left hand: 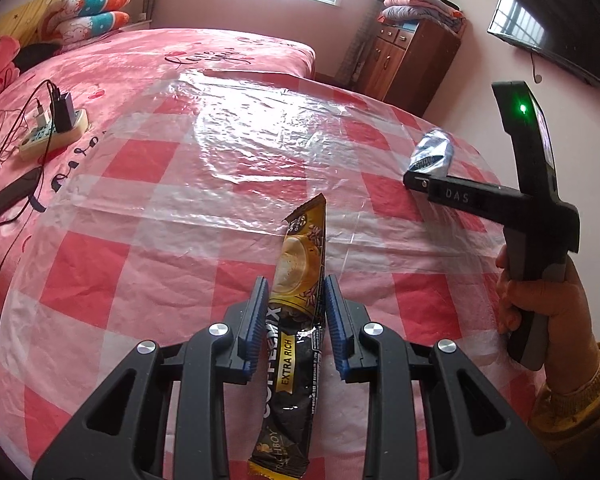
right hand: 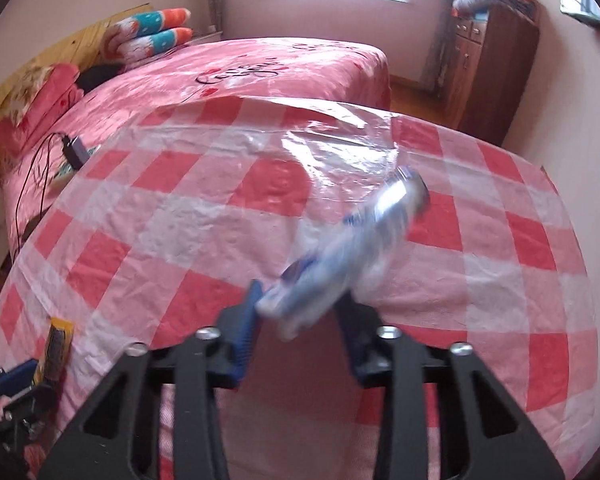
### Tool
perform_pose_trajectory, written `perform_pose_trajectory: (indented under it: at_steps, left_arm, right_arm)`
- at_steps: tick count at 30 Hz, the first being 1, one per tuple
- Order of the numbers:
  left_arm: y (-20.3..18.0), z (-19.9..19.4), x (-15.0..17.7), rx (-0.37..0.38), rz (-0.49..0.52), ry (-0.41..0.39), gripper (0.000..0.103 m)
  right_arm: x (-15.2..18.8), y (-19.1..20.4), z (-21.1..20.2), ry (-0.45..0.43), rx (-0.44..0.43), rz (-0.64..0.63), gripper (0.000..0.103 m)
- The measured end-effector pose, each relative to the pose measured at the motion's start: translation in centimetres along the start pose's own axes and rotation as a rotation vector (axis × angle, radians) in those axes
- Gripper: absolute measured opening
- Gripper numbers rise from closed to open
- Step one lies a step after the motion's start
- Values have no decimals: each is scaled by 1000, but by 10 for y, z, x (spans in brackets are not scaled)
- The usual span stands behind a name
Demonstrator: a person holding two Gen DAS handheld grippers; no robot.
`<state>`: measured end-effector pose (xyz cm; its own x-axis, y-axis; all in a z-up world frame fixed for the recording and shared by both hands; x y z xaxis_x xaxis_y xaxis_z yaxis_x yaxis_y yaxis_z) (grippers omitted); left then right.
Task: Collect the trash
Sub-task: 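Grasp the coffee stick with the left gripper while the right gripper grasps the white milk bag, then carry the coffee stick and milk bag to the orange bucket and release both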
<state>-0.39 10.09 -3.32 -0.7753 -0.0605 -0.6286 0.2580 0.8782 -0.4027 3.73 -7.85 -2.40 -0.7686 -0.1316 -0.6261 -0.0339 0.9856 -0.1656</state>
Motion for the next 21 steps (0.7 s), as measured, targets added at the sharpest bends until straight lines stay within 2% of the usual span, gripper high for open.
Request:
perform_pose_trajectory:
  at_steps: [7,21]
  left_arm:
    - [6,-9,2,22,-15,-16,30]
    - [14,-38,8,38,-27,-59,30]
  right_arm:
    - [13,3,-12,-6,-77,12,25]
    - [39,16,-66,-55,-154,22,25]
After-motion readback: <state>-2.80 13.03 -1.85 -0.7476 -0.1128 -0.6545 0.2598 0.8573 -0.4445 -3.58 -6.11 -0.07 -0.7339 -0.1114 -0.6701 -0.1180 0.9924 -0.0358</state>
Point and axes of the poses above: each gripper's, at about its wrist camera, not at the fingertips, and z roughly the way its jaws point, y to its left, x to its underside, the point moved 4 cm from there along z, roughly the way its jaws point, and after that the axes turned 12 degrees about x, right-handed, at the moved point
